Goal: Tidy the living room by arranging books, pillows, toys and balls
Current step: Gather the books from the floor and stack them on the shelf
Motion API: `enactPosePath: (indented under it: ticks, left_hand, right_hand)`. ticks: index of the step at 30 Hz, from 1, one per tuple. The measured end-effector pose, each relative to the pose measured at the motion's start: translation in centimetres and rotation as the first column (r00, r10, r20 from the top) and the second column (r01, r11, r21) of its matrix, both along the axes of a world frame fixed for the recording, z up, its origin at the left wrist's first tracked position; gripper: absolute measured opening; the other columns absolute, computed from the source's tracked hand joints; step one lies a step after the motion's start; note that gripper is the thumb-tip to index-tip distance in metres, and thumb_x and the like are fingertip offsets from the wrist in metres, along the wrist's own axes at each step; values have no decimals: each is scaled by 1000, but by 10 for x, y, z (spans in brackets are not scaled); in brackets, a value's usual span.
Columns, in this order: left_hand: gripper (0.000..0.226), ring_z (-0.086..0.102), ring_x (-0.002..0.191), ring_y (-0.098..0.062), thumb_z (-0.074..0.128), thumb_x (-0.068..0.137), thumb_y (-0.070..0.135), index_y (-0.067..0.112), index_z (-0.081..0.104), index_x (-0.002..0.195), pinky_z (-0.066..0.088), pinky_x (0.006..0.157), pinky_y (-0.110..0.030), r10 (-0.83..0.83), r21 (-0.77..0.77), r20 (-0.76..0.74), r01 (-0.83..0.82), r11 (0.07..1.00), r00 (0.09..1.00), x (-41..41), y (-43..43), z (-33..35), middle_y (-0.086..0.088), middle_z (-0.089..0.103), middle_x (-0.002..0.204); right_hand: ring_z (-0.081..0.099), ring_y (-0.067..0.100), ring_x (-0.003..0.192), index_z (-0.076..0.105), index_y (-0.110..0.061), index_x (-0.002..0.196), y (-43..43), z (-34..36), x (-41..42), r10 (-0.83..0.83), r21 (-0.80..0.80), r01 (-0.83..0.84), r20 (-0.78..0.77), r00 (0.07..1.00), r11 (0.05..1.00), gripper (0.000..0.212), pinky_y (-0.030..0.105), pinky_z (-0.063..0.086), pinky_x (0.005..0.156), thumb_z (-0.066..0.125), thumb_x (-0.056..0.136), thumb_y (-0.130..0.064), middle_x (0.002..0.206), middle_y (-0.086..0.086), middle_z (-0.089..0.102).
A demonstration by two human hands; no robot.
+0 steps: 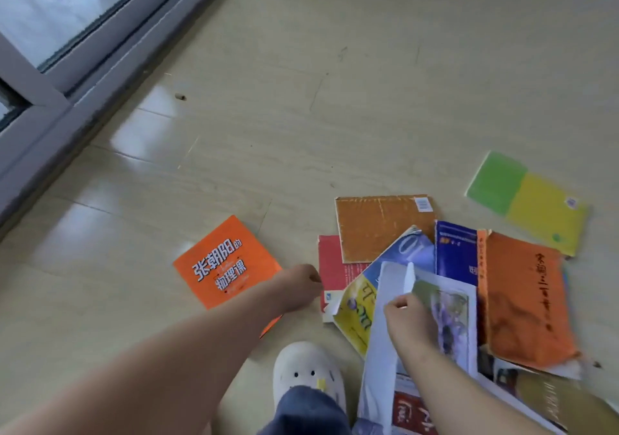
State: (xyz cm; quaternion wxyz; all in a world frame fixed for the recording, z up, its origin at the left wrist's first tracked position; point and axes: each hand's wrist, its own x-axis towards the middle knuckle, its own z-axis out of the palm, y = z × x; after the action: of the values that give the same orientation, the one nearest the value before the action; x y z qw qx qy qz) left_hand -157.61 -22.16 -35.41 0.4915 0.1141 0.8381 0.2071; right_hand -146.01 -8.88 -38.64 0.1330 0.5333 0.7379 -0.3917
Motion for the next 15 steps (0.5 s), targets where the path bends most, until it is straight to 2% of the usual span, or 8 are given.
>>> enactPosePath:
  ticks: [2, 4, 6, 8, 11, 13, 15]
  left_hand:
    - [27, 49, 90, -20, 43, 94, 14, 9, 58, 116, 38, 65, -23, -42, 29, 17, 42, 999, 999, 13, 22, -6, -13, 59, 123]
    - [32, 53, 97, -23, 43, 94, 13, 8, 57, 122, 42, 74, -26, -92, 41, 23, 91, 995, 996, 27, 45, -17, -13, 58, 124]
    - [36, 54, 112, -28, 41, 95, 12, 10, 52, 129, 46, 85, -30, -100, 37, 42, 98, 994, 994, 35, 60, -28, -13, 56, 127]
    - [41, 54, 106, -27, 37, 95, 11, 13, 45, 135, 45, 80, -31, -75, 24, 73, 74, 997, 995, 44, 74, -50, -13, 52, 128]
    - [46, 48, 90, -21, 41, 94, 13, 16, 37, 139, 40, 66, -25, 59, 32, 182, -66, 997, 982, 54, 77, -79, -9, 49, 125]
    - [49, 49, 101, -20, 46, 94, 18, 17, 33, 140, 44, 71, -27, 137, 37, 263, -152, 988, 955, 57, 70, -91, -5, 45, 132]
    - [51, 47, 118, -21, 49, 94, 20, 18, 31, 141, 44, 85, -30, 210, 53, 343, -242, 969, 916, 59, 61, -101, -2, 39, 141]
  right_hand:
    - [55, 30, 86, 56, -13, 93, 20, -3, 20, -37, 56, 35, 45, 998, 998, 7, 32, 42, 72, 50, 89, -16, 95, 11, 60]
    - [54, 34, 106, 51, -16, 119, 35, -17, 43, -61, 54, 53, 169, 984, 997, 33, 34, 41, 83, 55, 88, -25, 121, 13, 56]
    - [45, 36, 122, 33, -22, 140, 36, -30, 53, -36, -15, 41, 244, 969, 999, 63, 38, 39, 97, 60, 84, -35, 141, 12, 41]
    - [30, 37, 135, 17, -27, 147, 34, -45, 57, 5, -106, 21, 244, 970, 994, 85, 46, 31, 108, 66, 79, -45, 153, 10, 22]
    - [2, 40, 142, 0, -30, 149, 24, -62, 50, 83, -148, -41, 291, 953, 988, 102, 53, 18, 112, 65, 76, -59, 157, 12, -8]
    - [-10, 44, 141, -10, -32, 147, 13, -68, 41, 135, -151, -82, 391, 910, 985, 108, 58, 18, 109, 61, 74, -67, 154, 15, -21]
    - [-10, 46, 140, -11, -33, 147, 4, -71, 35, 132, -118, -89, 446, 885, 989, 107, 61, 20, 106, 57, 74, -70, 153, 15, -22]
